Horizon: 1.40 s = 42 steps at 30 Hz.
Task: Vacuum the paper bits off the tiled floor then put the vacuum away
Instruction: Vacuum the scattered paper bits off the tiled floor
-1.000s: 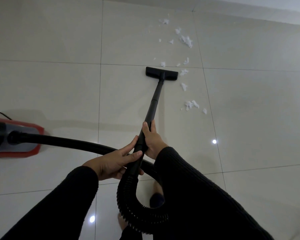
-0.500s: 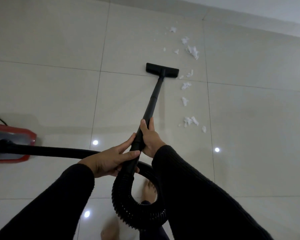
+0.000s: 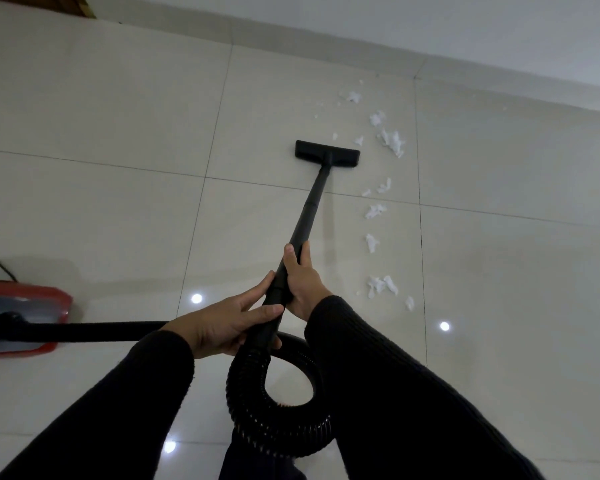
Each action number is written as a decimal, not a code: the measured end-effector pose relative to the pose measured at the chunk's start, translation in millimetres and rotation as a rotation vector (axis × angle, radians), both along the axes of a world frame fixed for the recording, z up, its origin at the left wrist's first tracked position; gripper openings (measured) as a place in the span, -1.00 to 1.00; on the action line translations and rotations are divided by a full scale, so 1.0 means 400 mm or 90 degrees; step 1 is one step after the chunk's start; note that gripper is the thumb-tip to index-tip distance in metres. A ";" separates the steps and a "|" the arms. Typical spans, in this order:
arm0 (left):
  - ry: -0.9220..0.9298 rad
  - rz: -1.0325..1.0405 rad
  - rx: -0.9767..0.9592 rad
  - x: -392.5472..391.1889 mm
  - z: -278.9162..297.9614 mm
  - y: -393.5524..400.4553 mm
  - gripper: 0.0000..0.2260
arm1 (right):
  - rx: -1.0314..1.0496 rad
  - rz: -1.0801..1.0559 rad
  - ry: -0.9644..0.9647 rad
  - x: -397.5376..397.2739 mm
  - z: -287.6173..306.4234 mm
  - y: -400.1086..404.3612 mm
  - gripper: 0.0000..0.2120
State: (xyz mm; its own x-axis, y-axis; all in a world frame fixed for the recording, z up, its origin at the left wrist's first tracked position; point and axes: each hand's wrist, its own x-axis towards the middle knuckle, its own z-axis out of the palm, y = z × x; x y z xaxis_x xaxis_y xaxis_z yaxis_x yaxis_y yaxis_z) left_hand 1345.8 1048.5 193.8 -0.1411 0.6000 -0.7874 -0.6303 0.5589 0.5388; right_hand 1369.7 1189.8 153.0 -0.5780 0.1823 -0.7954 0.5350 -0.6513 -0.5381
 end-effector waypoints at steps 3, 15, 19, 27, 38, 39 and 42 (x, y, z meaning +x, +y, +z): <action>-0.003 -0.004 -0.001 -0.043 -0.007 0.021 -0.12 | 0.008 0.004 -0.007 -0.046 -0.007 0.020 -0.40; -0.044 0.006 0.019 -0.272 -0.028 0.089 -0.14 | 0.038 0.005 -0.023 -0.268 -0.005 0.093 -0.40; -0.045 0.022 0.032 -0.338 -0.020 0.101 -0.18 | 0.047 0.003 -0.025 -0.334 -0.005 0.104 -0.41; -0.052 0.017 0.036 -0.446 -0.036 0.145 -0.17 | 0.071 0.008 -0.027 -0.443 -0.019 0.148 -0.41; -0.038 0.011 0.018 -0.626 -0.028 0.280 -0.21 | 0.098 0.022 -0.027 -0.620 -0.036 0.281 -0.39; -0.039 0.016 0.023 -0.641 -0.026 0.293 -0.21 | 0.099 0.022 -0.026 -0.636 -0.033 0.294 -0.39; -0.043 0.028 0.029 -0.687 -0.022 0.335 -0.21 | 0.092 0.023 -0.021 -0.687 -0.026 0.338 -0.39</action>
